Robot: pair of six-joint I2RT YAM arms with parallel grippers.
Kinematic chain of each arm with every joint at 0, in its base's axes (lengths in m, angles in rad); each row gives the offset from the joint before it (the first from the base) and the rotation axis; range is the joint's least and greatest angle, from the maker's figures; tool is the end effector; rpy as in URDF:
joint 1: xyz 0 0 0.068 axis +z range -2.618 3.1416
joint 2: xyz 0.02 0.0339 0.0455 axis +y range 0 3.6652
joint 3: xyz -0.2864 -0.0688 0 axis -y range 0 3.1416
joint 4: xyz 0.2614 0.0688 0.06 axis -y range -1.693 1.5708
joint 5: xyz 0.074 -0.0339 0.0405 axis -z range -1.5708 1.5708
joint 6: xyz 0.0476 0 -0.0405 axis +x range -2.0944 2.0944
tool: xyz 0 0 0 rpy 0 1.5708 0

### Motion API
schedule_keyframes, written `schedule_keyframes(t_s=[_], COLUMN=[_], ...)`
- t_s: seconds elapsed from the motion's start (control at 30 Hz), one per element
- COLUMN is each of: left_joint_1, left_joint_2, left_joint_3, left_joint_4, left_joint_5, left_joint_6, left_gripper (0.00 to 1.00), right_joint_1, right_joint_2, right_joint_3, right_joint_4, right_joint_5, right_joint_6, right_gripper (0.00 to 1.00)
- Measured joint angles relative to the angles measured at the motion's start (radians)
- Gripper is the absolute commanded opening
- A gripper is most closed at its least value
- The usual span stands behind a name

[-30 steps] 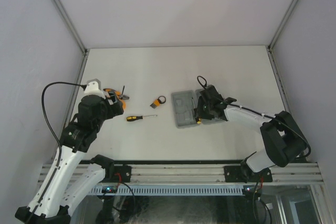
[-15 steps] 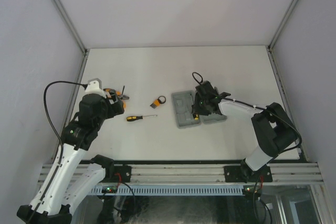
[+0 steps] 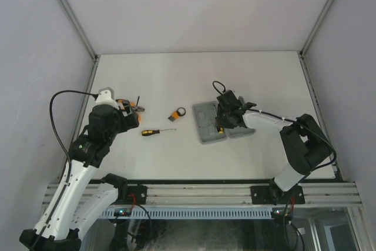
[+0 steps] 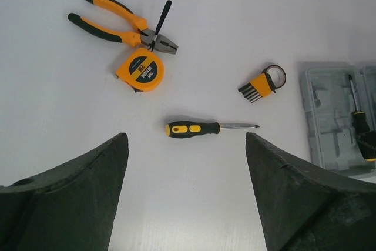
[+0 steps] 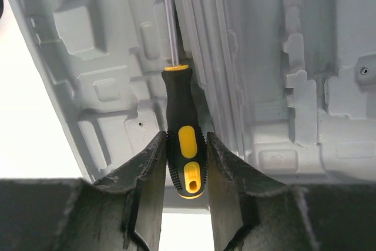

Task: Sort the tools into containers
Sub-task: Place the screwdriver in the storage box.

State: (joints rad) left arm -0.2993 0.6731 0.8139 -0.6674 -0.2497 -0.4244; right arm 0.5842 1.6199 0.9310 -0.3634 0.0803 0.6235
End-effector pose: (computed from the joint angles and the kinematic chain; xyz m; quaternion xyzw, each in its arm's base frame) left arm 0.1471 -0.0331 0.3278 -0.1157 0.8545 -0.0742 0.5010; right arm 0.2809 0.1811 0.1742 0.0293 0.9654 0.1135 0.2329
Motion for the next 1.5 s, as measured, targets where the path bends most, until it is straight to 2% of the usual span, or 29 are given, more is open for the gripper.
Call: schedule_keyframes(t_s=[0.13, 0.43, 0.73, 0.97, 1.23, 1.4, 1.5], left_joint_1=[0.002, 0.008, 0.010, 0.011, 0.012, -0.021, -0.056], left_joint_2=[0.000, 0.000, 0.005, 0.042, 0.053, 0.095, 0.134], left_joint_3=[0.000, 0.000, 0.000, 0.000, -0.050, -0.083, -0.083], left_joint_4=[0.000, 0.000, 0.000, 0.000, 0.052, 0.108, 0.135], left_joint_5=[0.000, 0.003, 0.014, 0.022, 0.101, 0.138, 0.144], left_joint_6=[0.000, 0.000, 0.000, -0.001, -0.045, -0.080, -0.093], left_gripper=[0.85, 0.85, 0.85, 0.96, 0.93, 1.00, 1.00], right_joint_1=[0.002, 0.007, 0.007, 0.000, -0.040, -0.059, -0.060], right_joint_2=[0.001, 0.000, -0.011, -0.049, -0.053, -0.005, 0.055], right_joint_3=[0.010, 0.047, 0.047, 0.047, 0.048, 0.102, 0.159], right_joint_4=[-0.008, -0.037, -0.087, -0.087, -0.037, -0.030, -0.026], right_joint_5=[0.001, 0.026, 0.074, 0.060, -0.012, -0.038, -0.045], right_joint_6=[0.000, -0.001, -0.035, -0.057, -0.087, -0.105, -0.116], right_gripper=[0.37, 0.39, 0.36, 0.33, 0.29, 0.27, 0.26])
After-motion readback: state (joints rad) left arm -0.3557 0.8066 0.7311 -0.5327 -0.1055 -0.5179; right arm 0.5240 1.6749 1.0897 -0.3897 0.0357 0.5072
